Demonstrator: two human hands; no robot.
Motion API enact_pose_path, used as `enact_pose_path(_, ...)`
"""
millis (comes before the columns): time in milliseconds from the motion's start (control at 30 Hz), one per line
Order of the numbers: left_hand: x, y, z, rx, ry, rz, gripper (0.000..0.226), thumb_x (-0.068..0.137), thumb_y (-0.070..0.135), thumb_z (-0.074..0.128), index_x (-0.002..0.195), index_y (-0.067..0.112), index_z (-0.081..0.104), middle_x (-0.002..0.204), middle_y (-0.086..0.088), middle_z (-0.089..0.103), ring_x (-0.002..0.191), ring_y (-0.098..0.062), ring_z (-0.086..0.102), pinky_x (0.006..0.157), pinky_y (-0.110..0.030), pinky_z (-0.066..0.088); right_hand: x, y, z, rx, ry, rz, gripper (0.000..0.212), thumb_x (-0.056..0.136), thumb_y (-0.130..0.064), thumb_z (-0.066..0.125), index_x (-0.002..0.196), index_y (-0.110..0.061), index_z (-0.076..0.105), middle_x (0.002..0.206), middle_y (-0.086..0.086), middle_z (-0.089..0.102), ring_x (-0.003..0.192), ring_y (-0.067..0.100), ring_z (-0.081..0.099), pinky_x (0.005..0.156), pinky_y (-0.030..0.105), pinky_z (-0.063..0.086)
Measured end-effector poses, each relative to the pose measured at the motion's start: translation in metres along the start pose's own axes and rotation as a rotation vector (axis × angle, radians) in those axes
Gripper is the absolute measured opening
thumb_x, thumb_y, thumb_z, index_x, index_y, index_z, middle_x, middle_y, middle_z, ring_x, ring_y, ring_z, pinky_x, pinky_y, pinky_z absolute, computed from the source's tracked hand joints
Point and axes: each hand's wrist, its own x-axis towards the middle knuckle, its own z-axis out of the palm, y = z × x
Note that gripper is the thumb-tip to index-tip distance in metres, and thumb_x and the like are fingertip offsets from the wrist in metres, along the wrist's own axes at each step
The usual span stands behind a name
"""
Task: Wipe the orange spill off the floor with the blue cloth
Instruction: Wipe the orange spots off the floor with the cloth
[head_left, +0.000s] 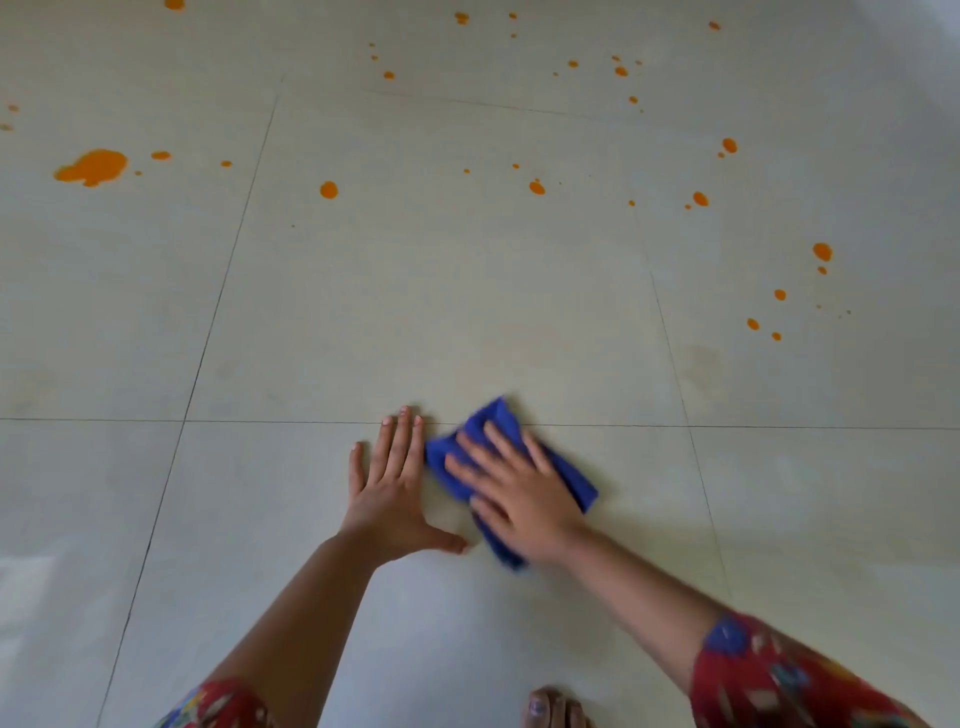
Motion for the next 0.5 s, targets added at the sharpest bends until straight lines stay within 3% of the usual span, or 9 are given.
enact_pose_path(67, -0.001, 0.001, -0.002, 0.006, -0.006, 0.006, 0.156, 0.043, 0.086, 0.065, 0.143, 0.021, -0.037, 0.147, 0.006, -0.047, 0.136, -0.015, -0.042, 0.114, -0.045, -0.020, -0.052, 0.004, -0.003, 0.015, -0.066, -0.113, 0.051, 0.102, -0.046, 0.027, 0.151, -0.042, 0.018, 0.161, -0.015, 0.011, 0.150, 0.016, 0.005, 0.118, 0.043, 0.000)
enact_pose_path(133, -0.002, 0.001, -0.004, 0.002, -0.014, 0.002, 0.157, 0.043, 0.084, 0.068, 0.145, 0.022, -0.034, 0.146, 0.006, -0.047, 0.137, -0.015, -0.042, 0.114, -0.046, -0.020, -0.086, 0.045, -0.003, -0.017, -0.045, -0.051, 0.050, 0.101, -0.049, 0.020, 0.151, -0.045, 0.014, 0.161, -0.018, 0.007, 0.150, 0.014, 0.003, 0.116, 0.045, 0.005)
enact_pose_path(233, -0.004, 0.003, -0.004, -0.008, -0.012, -0.009, 0.158, 0.041, 0.085, 0.068, 0.146, 0.022, -0.032, 0.149, 0.006, -0.044, 0.137, -0.013, -0.041, 0.113, -0.046, -0.021, -0.092, 0.116, -0.009, -0.013, -0.004, 0.401, 0.051, 0.100, -0.051, 0.010, 0.150, -0.047, 0.005, 0.161, -0.016, 0.006, 0.149, 0.016, 0.007, 0.112, 0.054, 0.022)
enact_pose_path(333, -0.003, 0.004, -0.004, -0.001, -0.005, -0.016, 0.158, 0.041, 0.083, 0.070, 0.147, 0.022, -0.030, 0.149, 0.006, -0.043, 0.137, -0.013, -0.041, 0.113, -0.046, -0.021, -0.030, 0.132, -0.021, 0.066, 0.052, 0.757, 0.061, 0.092, -0.055, 0.009, 0.151, -0.039, 0.015, 0.161, -0.010, 0.012, 0.149, 0.021, 0.010, 0.117, 0.052, 0.015)
enact_pose_path(400, -0.003, 0.004, -0.003, -0.006, -0.005, -0.017, 0.159, 0.040, 0.083, 0.071, 0.147, 0.023, -0.030, 0.148, 0.007, -0.044, 0.137, -0.013, -0.041, 0.113, -0.045, -0.021, 0.013, 0.112, -0.022, 0.090, 0.032, 0.735, 0.060, 0.094, -0.051, 0.017, 0.152, -0.034, 0.022, 0.161, -0.006, 0.014, 0.149, 0.024, 0.010, 0.117, 0.050, 0.009)
enact_pose_path(500, -0.003, 0.004, -0.003, -0.008, 0.020, -0.023, 0.155, 0.043, 0.083, 0.070, 0.147, 0.024, -0.029, 0.149, 0.008, -0.042, 0.138, -0.012, -0.039, 0.114, -0.044, -0.019, 0.023, 0.064, -0.010, 0.025, 0.011, 0.359, 0.055, 0.097, -0.046, 0.021, 0.151, -0.034, 0.026, 0.159, -0.007, 0.021, 0.148, 0.023, 0.017, 0.117, 0.050, 0.014)
